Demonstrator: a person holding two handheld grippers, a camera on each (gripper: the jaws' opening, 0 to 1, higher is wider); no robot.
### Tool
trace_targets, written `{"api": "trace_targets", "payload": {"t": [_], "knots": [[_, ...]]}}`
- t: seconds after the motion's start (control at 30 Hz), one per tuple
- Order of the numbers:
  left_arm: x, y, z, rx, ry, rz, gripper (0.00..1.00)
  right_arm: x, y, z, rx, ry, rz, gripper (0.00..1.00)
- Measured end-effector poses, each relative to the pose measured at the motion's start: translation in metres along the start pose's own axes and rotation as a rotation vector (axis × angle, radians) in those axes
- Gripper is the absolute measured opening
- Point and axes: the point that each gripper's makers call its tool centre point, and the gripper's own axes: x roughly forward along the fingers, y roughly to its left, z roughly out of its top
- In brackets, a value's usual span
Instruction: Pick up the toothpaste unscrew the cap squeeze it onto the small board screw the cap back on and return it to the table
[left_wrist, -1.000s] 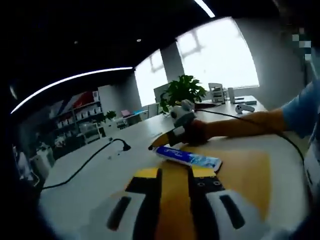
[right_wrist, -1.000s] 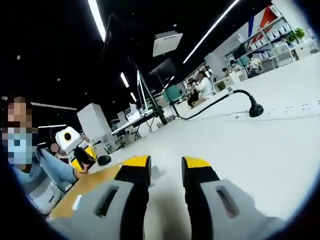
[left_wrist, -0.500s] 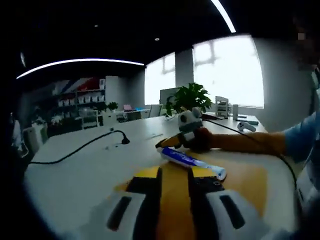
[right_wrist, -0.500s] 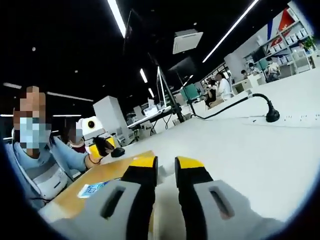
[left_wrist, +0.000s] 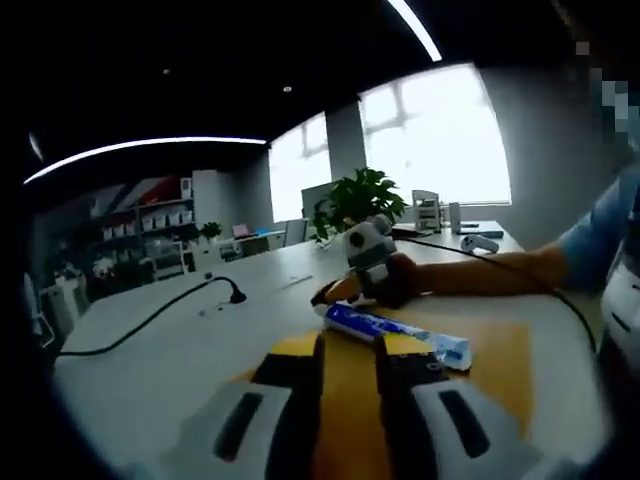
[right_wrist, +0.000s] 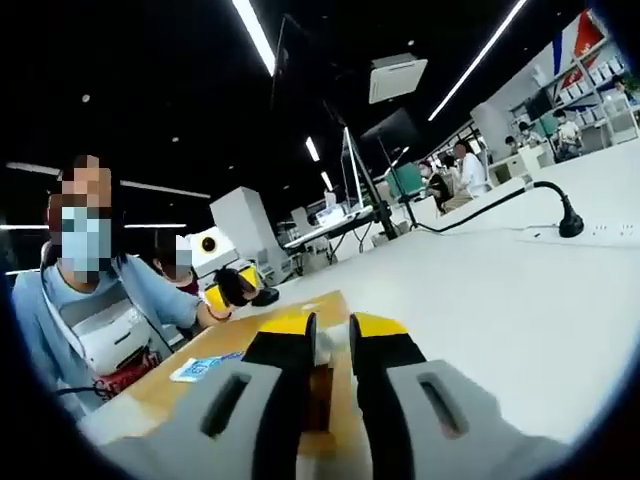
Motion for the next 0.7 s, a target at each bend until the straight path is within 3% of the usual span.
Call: {"api": "trace_targets", "payload": {"t": [0.13, 0.63, 0.7], "knots": [[-0.001, 0.006, -0.004, -0.005, 0.015, 0.012, 0.21, 0.005, 0.007, -0.003, -0.006, 0.026, 0.048, 0.15], [-0.001, 0.004, -0.012, -0.054, 0.040, 0.004, 0.21, 0.004, 0.022, -0.009, -0.025, 0.046, 0.098, 0.15], [-0.001, 0.004, -0.012, -0.060, 0.040, 0.009, 0.21, 0.002, 0.021, 0.002, -0.063, -0.006, 0.082, 0.15]]}}
